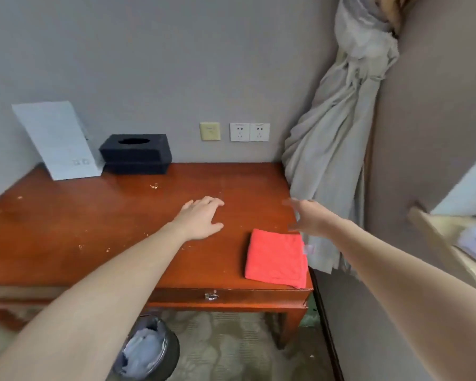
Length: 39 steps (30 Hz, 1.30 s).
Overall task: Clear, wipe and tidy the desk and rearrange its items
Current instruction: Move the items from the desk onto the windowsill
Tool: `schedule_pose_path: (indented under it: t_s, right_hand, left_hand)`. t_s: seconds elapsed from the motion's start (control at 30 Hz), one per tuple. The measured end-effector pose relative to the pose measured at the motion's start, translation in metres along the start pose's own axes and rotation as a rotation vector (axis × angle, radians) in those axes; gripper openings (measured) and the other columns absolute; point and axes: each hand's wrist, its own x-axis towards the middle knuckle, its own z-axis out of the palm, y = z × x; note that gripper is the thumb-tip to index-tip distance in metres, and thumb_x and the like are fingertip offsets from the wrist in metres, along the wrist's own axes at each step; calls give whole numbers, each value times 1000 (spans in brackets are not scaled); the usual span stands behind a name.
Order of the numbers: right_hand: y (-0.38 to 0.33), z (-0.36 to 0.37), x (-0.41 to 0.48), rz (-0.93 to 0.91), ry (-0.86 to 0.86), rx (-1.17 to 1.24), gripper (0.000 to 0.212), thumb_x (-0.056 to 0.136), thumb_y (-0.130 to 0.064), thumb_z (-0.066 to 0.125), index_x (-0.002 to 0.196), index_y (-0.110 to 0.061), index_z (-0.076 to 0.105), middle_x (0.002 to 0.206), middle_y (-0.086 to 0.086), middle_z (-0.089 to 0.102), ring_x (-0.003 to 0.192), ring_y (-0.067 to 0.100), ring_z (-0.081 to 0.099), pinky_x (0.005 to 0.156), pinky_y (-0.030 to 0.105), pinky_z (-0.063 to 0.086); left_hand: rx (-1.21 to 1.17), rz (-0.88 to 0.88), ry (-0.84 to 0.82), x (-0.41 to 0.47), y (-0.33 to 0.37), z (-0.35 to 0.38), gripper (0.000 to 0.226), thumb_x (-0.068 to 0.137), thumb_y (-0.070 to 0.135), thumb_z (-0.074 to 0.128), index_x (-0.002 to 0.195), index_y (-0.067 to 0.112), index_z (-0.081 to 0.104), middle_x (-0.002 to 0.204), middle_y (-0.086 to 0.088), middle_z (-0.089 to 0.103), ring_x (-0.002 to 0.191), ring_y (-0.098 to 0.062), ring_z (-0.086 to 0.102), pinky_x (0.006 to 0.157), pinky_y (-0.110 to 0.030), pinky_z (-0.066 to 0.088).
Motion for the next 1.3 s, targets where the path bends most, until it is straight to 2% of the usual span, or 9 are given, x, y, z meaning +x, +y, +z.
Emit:
schedule_pose_path:
  t_s: [0.17, 0.27, 0.33, 0.63, 0.77, 1.0, 1.3]
  right_hand:
    - [-36, 8, 55, -160, -47, 27, 74, 84, -29, 73, 147, -22, 37, 142, 7, 51, 130, 28, 47, 105, 36, 40]
    - [-55, 14, 83, -179, -74, 156, 66, 85, -26, 73, 143, -21, 44, 136, 7, 56, 125, 25, 53, 98, 28, 41]
    - [-69, 15, 102, -180, -79, 240, 61, 86, -26, 73, 141, -21, 47, 133, 5, 58, 120, 24, 56, 97, 28, 43]
    - [-139, 15, 206, -209, -136, 274, 57, 87, -23, 71, 139, -22, 48, 130, 3, 60, 116, 24, 59, 98, 34, 49]
    - [-185, 16, 269, -198, -163, 276, 57, 88, -22, 70, 140, -19, 47, 129, 2, 59, 113, 24, 58, 89, 33, 52]
    - [-263, 24, 379, -149, -183, 266, 59, 87, -22, 72, 140, -20, 47, 126, 4, 61, 112, 24, 59, 94, 36, 51]
    - [-315, 56, 499, -9, -193, 279, 74, 85, -27, 69, 146, -18, 28, 128, 12, 59, 110, 33, 60, 91, 43, 52]
  left_hand:
    - [-150, -249, 31, -16, -41, -3, 58, 96, 35, 60, 148, 25, 36, 154, -3, 36, 134, -24, 45, 114, -47, 35]
    - [-400, -433, 167, -11, -69, -9, 56, 94, 34, 63, 144, 25, 39, 151, -3, 40, 134, -22, 46, 107, -39, 41]
    - [-455, -502, 238, -5, -88, -14, 55, 94, 32, 65, 143, 24, 41, 149, -2, 43, 134, -21, 45, 105, -37, 42]
    - [-507, -572, 265, 38, -185, -28, 52, 95, 31, 64, 142, 22, 44, 145, 0, 48, 132, -19, 48, 107, -36, 41]
    - [-517, -596, 248, 70, -259, -44, 51, 95, 30, 64, 142, 22, 44, 145, 0, 49, 132, -19, 48, 107, -35, 40]
    - [-493, -621, 163, 131, -385, -64, 54, 95, 29, 64, 143, 20, 43, 146, -2, 48, 134, -21, 47, 109, -37, 40]
    - [-465, -662, 78, 215, -506, -60, 60, 93, 25, 65, 146, 13, 37, 144, -10, 46, 133, -28, 48, 107, -38, 40]
